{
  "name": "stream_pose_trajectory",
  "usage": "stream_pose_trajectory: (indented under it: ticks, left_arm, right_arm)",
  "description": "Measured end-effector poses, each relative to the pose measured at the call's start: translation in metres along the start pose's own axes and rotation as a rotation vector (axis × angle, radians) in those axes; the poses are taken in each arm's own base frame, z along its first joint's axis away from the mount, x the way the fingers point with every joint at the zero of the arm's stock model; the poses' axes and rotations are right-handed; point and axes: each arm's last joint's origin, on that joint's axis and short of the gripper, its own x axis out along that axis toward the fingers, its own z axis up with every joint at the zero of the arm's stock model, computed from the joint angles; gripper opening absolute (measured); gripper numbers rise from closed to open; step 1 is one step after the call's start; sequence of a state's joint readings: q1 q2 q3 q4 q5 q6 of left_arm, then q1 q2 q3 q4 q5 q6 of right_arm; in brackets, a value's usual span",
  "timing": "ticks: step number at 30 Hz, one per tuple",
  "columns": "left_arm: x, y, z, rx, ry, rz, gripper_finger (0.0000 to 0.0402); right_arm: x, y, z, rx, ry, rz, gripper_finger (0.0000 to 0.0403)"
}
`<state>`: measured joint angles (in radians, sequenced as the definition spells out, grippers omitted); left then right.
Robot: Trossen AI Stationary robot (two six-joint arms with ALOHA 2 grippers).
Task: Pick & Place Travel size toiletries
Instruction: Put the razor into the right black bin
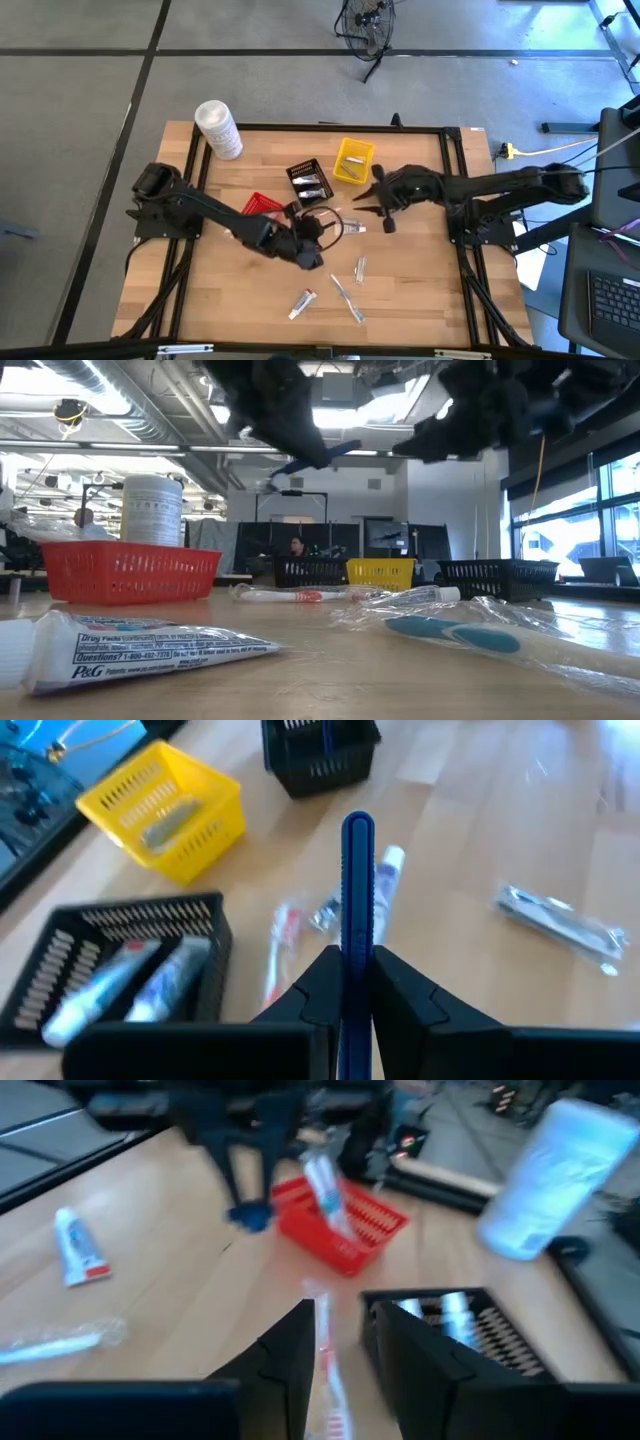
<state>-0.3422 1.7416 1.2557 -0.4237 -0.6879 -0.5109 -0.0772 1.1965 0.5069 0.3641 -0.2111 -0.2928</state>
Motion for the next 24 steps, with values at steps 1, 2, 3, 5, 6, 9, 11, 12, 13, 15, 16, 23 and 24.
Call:
stream_pose_trajectory:
  ticks: [1,2,3,5,6,9,11,12,13,15,16,23,24]
  left_arm:
    - [0.003,0.003,0.003,0.004,-0.003,0.002,0.0033]
    - [0.006,0.006,0.005,0.007,-0.004,0.007,0.0033]
    - [0.009,0.009,0.007,0.007,-0.005,0.012,0.0033]
    - [0.014,0.015,0.011,0.01,-0.011,0.018,0.0033]
    - [0.016,0.017,0.013,0.008,-0.014,0.015,0.0033]
    - [0.023,0.023,0.018,0.005,-0.005,-0.025,0.0033]
    - [0.025,0.026,0.02,0.006,0.005,-0.058,0.0033]
    - [0.026,0.027,0.02,0.01,0.007,-0.066,0.0033]
    - [0.027,0.027,0.021,0.018,0.006,-0.071,0.0033]
    - [0.027,0.027,0.022,0.032,0.004,-0.086,0.0033]
    - [0.027,0.027,0.022,0.04,0.006,-0.095,0.0033]
    - [0.027,0.025,0.021,0.062,0.027,-0.152,0.0033]
    - [0.027,0.024,0.021,0.063,0.027,-0.156,0.0033]
  right_arm:
    - [0.004,0.001,-0.004,0.003,0.008,0.023,0.0115]
    - [0.008,0.002,-0.006,0.012,0.01,0.039,0.0116]
    - [0.013,0.002,-0.008,0.026,0.014,0.054,0.0117]
    - [0.022,0.005,-0.012,0.033,0.037,0.083,0.0122]
    - [0.026,0.005,-0.014,0.035,0.05,0.093,0.0126]
    - [0.037,0.005,-0.018,0.048,0.081,0.103,0.0144]
    - [0.044,0.004,-0.02,0.067,0.094,0.09,0.0159]
    - [0.046,0.004,-0.021,0.073,0.098,0.088,0.0166]
    - [0.048,0.004,-0.022,0.078,0.102,0.086,0.0173]
    - [0.052,0.002,-0.02,0.091,0.09,0.083,0.0186]
    - [0.053,0.002,-0.019,0.092,0.083,0.081,0.0191]
    - [0.055,-0.001,-0.01,0.128,0.042,0.088,0.0196]
    - [0.055,0.0,-0.01,0.128,0.039,0.101,0.0192]
